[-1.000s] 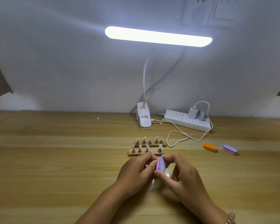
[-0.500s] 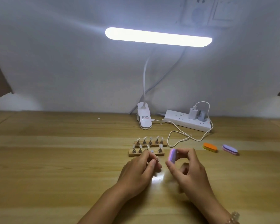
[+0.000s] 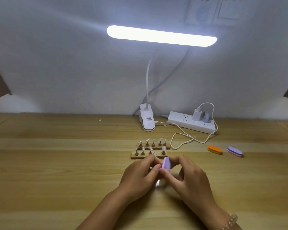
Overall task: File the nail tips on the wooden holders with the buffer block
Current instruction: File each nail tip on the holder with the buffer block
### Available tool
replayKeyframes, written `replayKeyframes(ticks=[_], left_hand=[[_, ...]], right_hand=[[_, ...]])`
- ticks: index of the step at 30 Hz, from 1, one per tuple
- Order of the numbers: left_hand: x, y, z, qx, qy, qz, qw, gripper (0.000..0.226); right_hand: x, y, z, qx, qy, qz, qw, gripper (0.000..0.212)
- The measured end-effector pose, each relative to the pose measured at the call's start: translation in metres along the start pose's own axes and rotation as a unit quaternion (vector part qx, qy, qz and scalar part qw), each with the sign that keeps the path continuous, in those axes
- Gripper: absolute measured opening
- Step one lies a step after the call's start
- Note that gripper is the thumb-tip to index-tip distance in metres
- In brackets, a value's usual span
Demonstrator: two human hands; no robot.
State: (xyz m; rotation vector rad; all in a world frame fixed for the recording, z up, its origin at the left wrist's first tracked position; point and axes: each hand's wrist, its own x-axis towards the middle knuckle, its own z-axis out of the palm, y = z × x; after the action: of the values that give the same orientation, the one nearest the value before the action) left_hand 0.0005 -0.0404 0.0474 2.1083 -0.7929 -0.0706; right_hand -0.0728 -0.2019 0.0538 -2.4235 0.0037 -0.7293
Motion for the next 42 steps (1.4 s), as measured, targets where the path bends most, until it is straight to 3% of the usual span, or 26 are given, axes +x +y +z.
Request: replayKeyframes(ticks=[3, 7, 9, 13, 15, 21, 28, 32, 42], left_hand=[[0.0, -0.001, 0.0, -0.03, 0.005, -0.006, 1.0, 0.01], [0.001, 0.0, 0.002, -0.07, 0.003, -0.016, 0.997, 0.018], [0.0, 0.001, 0.001, -0.062, 0.0, -0.008, 0.998, 0.021], [0.001, -0.002, 0.0, -0.022, 0.005, 0.011, 1.0, 0.014], [0.001, -0.002, 0.0, -0.023, 0.003, 0.015, 1.0, 0.012], [0.001, -0.001, 0.0, -0.006, -0.013, 0.031, 0.999, 0.012], [0.002, -0.002, 0.003, -0.008, 0.005, 0.034, 0.999, 0.016], [0.002, -0.002, 0.003, -0.025, 0.009, 0.035, 0.999, 0.018], [0.002, -0.003, 0.002, -0.04, 0.011, 0.019, 0.999, 0.016]], right_hand=[[-0.005, -0.005, -0.001, 0.018, -0.009, -0.032, 0.999, 0.028], [0.001, 0.005, -0.006, 0.092, 0.053, 0.037, 0.994, 0.013], [0.001, 0.004, -0.006, 0.09, 0.063, 0.035, 0.993, 0.021], [-0.002, 0.0, 0.001, 0.138, -0.014, 0.057, 0.989, 0.006], [0.0, 0.003, 0.003, 0.124, -0.004, 0.05, 0.991, 0.003], [-0.001, 0.004, 0.004, 0.03, 0.054, 0.02, 0.998, 0.011], [-0.002, -0.004, 0.003, -0.058, -0.013, -0.014, 0.998, 0.05], [-0.002, -0.003, 0.0, -0.079, -0.028, -0.01, 0.996, 0.055], [-0.002, -0.003, -0.002, 0.108, -0.012, 0.011, 0.994, 0.028]])
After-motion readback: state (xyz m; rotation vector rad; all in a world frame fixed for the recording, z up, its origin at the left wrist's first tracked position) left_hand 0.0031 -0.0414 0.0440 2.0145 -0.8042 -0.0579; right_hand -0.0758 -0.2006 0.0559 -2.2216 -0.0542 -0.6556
